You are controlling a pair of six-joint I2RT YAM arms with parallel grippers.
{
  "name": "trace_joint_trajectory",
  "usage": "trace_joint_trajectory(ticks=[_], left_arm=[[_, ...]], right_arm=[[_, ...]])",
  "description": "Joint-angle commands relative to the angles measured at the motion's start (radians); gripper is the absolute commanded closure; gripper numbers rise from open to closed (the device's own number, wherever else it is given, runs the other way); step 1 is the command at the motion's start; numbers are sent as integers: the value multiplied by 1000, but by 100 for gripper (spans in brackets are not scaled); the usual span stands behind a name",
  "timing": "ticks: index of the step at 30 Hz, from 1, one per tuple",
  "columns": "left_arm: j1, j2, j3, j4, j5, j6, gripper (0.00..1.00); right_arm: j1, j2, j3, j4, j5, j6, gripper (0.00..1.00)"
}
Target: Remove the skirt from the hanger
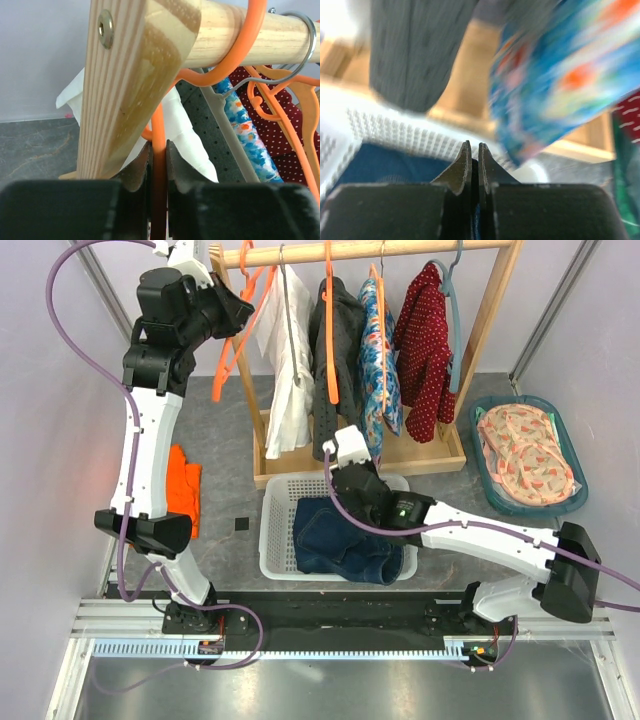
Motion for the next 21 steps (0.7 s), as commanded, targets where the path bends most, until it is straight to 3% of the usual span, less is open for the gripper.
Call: trace_joint_trajectory(ticks=[1,3,5,7,8,10,14,17,19,20,21], left_arm=[[12,6,11,54,6,0,68],[12,-11,-12,53,5,5,53],[12,-29,-42,57,-1,6,48],[12,-64,-61,63,-4,15,36],[12,-77,-83,66,-3,17,20],[12,-124,-110,79,2,25,4],[12,-212,-205,105,20,35,0],[10,-268,-263,123,42,40,0],[10,-296,-281,123,45,48,0],[10,-307,-286,126,45,51,0],[10,-314,-289,128,45,51,0]], right_arm=[[-2,-7,-101,39,-190,71,100],[-7,-2,-140,37,-236,101,100],[-8,8,-158,39,-300,123,100],[-8,22,-170,39,-354,174,100],[-10,24,-179,54,-380,194,100],[-10,24,-222,95,-446,240,100],[-10,76,-238,198,-661,290,100],[-8,145,-201,244,-728,293,100],[-10,188,-168,244,-739,290,83],[-10,194,-157,232,-735,284,42],[-14,190,-147,220,-701,283,28]])
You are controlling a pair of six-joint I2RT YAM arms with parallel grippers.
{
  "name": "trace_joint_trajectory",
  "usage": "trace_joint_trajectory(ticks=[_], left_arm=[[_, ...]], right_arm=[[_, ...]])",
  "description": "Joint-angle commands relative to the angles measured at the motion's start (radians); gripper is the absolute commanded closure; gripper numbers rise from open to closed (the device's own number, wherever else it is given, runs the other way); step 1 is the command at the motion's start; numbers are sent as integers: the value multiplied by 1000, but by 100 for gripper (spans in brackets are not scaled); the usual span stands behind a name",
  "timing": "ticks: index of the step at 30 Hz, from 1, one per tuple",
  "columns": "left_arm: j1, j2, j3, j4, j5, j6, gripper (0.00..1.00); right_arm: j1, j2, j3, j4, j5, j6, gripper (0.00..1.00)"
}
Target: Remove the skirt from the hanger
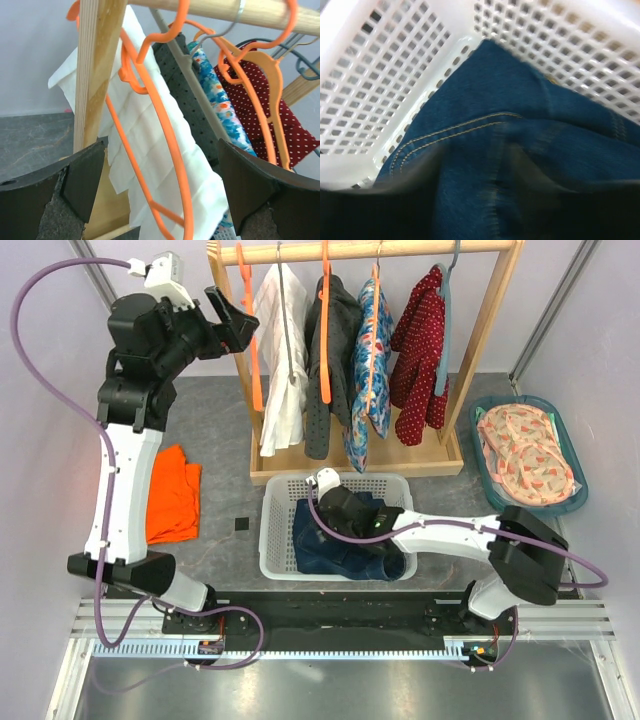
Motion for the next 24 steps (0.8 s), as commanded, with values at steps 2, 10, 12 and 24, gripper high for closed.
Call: trace_joint_trajectory(ticks=[2,10,12,24], left_arm=[[-2,-80,-7,69,32,52,0],[-75,-26,199,76,66,60,1],[-145,29,246,76,20,103,0],[-367,213,314,106,-301,246,0]], right_arm=[[-11,-15,97,6,-12,8,13],[-11,-257,260,-149,163,-63,2],[-11,-304,280,-154,166,-64,3],[-11,-518,162,-131,220,-10,13]])
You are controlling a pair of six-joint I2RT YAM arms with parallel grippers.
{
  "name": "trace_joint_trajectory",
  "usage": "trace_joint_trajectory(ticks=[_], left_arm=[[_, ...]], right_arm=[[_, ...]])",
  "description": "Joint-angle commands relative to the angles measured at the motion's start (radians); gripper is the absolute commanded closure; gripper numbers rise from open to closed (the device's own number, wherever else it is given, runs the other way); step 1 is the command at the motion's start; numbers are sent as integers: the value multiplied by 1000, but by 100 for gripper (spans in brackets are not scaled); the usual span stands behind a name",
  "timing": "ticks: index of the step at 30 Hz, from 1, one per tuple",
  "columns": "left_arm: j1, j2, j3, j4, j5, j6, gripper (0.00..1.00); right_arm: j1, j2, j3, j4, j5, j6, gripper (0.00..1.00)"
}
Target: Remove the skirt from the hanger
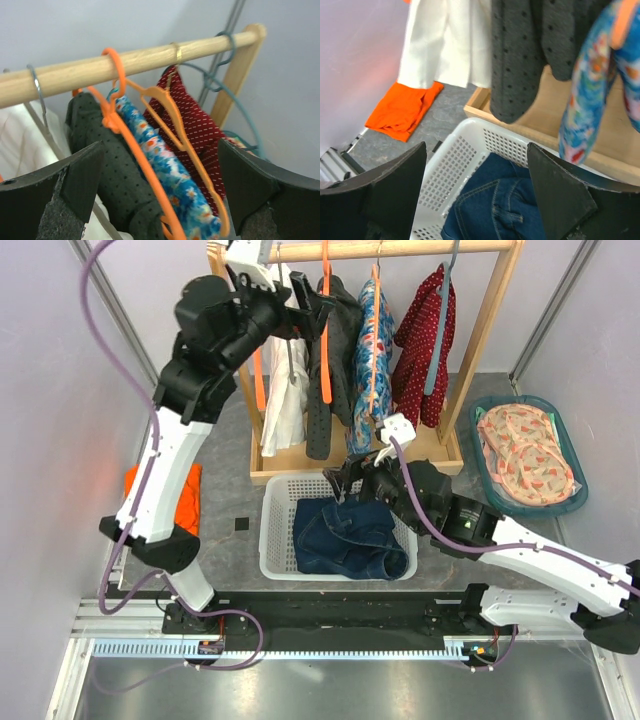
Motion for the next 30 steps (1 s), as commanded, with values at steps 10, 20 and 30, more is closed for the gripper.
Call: trace_joint_trajectory(ticks=[10,20,30], left_arm=[[7,26,-88,30,-231,79,10],[33,-3,-155,27,-243,47,39],[46,-9,-197,33,-275,57,25]], right_arm=[[-2,-100,-61,-54,91,20,17],[0,-126,-98,-69,113,25,18],[0,-130,-104,-86,127,25,18]])
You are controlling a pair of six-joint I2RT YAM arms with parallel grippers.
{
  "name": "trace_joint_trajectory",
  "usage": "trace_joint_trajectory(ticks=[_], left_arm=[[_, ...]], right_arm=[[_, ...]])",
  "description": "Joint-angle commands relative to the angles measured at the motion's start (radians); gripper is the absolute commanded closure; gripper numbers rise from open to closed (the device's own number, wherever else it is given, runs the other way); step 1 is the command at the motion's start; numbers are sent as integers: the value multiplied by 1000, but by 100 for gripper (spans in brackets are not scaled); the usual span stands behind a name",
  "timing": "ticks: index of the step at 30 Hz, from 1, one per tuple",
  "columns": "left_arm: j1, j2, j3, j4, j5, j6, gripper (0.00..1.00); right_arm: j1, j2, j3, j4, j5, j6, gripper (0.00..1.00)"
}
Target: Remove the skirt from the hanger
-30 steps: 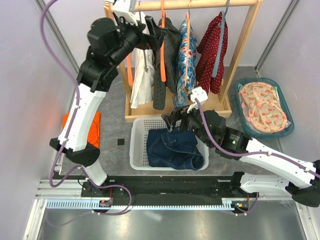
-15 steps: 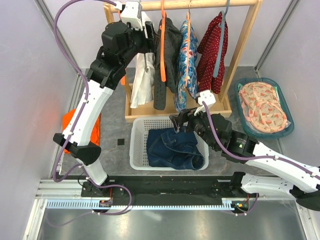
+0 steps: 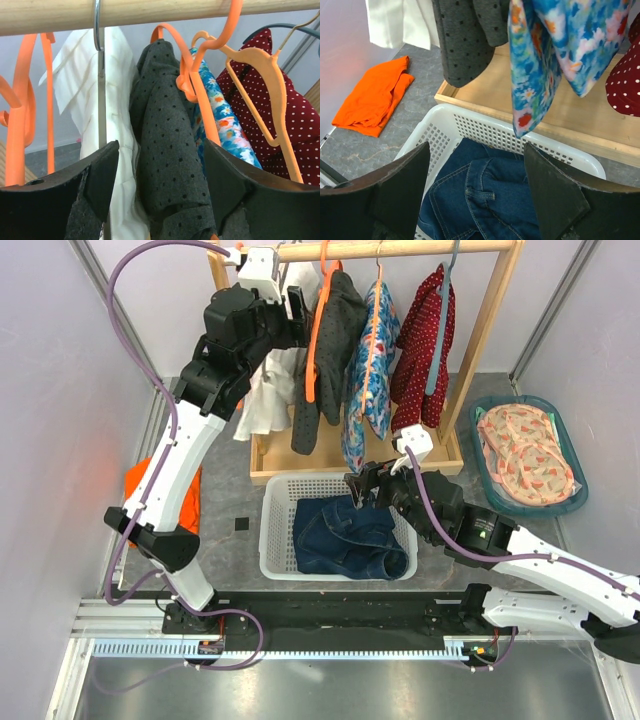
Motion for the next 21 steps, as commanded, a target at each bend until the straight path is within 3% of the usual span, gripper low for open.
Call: trace_joint_trajectory(ticks=[1,6,21], left_arm=[[14,-34,-15,15,-41,17,23],[19,-58,-46,69,-47,50,16],[19,-77,19,58,32,53,25]], right_arm=[[-2,-9,-6,5,22,9,18],[-2,0,-11,0,19,13,19],[-2,32,-12,-4,1,29,19]])
